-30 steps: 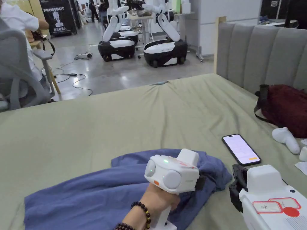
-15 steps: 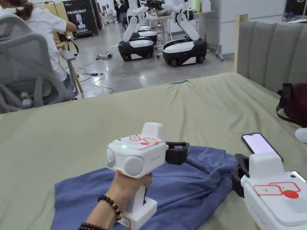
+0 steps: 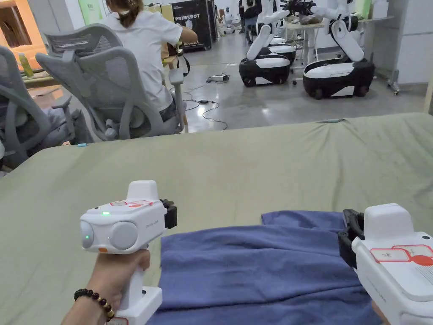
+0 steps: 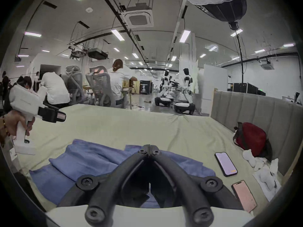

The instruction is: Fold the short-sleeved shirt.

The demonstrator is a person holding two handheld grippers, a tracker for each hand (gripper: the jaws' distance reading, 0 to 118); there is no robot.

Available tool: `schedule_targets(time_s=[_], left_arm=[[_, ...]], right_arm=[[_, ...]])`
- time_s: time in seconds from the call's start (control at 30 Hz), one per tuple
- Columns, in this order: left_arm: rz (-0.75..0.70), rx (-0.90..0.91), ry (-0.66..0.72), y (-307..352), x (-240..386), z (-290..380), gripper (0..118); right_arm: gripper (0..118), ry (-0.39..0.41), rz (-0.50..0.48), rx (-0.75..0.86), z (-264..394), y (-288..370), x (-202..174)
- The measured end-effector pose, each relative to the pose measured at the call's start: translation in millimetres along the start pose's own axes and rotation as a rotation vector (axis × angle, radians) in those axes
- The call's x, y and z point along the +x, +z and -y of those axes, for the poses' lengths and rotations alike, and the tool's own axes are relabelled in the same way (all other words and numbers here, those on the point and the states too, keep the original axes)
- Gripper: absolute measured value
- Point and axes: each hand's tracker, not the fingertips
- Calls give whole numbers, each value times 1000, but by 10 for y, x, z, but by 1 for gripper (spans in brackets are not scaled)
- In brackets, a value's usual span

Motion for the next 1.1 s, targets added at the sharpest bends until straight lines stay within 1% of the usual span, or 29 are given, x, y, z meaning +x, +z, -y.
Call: schedule_targets(time_s=[0.03,0.07,0.1,0.13,0.17,0.2,0.23,0.3,0.33,0.43,0.5,0.53,0.57,0.6,0.63,0.67,0.7,0.77,0.83,0.87,0.9,0.97,1.0,1.03,1.1], left_arm=[[16,-54,-5,-35,122,-41,7],[14,-84,3,-151,65,-30,26],[2,-122,7,-305,10,-5,54],[-9,-180,11,-455,-25,19,90],[-24,-226,8,-587,-48,50,109],[-40,-276,-5,-757,-78,104,116],[-42,-294,-22,-898,-106,172,109],[-28,-323,-58,-1160,-185,255,90],[-36,-350,-70,-1277,-199,302,84],[-38,-419,-69,-1390,-172,406,84],[-26,-388,-41,-1367,-149,429,86],[-27,-380,-42,-1321,-122,412,85],[-13,-384,-42,-1394,-207,384,78],[-3,-366,-61,-1337,-180,366,68],[-5,-344,-80,-1282,-163,345,42],[9,-333,-80,-1244,-155,329,12],[16,-320,-70,-1238,-167,309,2],[-4,-310,-71,-1178,-146,254,2],[-2,-294,-76,-1079,-101,208,2],[16,-285,-66,-1036,-99,174,2],[34,-268,-45,-976,-87,129,2],[36,-231,-47,-855,-12,71,2],[41,-215,-51,-807,12,41,2],[46,-206,-53,-771,32,15,2],[55,-198,-51,-750,76,-20,2]], right_arm=[[0,4,-4,-2,-1,-18,-18],[0,8,-6,-7,1,-33,-28],[0,11,-9,-13,9,-41,-32],[0,14,-12,-19,19,-61,-32],[0,19,-11,-25,31,-82,-30],[0,23,-9,-33,47,-109,-25],[0,26,-7,-41,70,-129,-13],[0,28,3,-58,118,-188,18],[0,28,8,-71,146,-214,40],[0,35,23,-110,236,-296,104],[0,35,38,-132,289,-344,135],[0,29,45,-142,310,-367,153],[0,20,49,-150,323,-382,168],[0,9,51,-157,337,-394,183],[0,-2,52,-162,351,-403,197],[0,-9,54,-165,352,-403,205],[0,-15,57,-169,346,-396,214],[0,-22,61,-177,329,-359,266],[0,-31,36,-185,313,-348,470],[2,-52,19,-195,307,-369,594],[9,-101,5,-223,306,-392,764],[58,-161,30,-269,293,-445,1070],[75,-169,60,-288,290,-467,1202],[91,-156,74,-291,299,-496,1332],[115,-152,102,-296,333,-546,1524]])
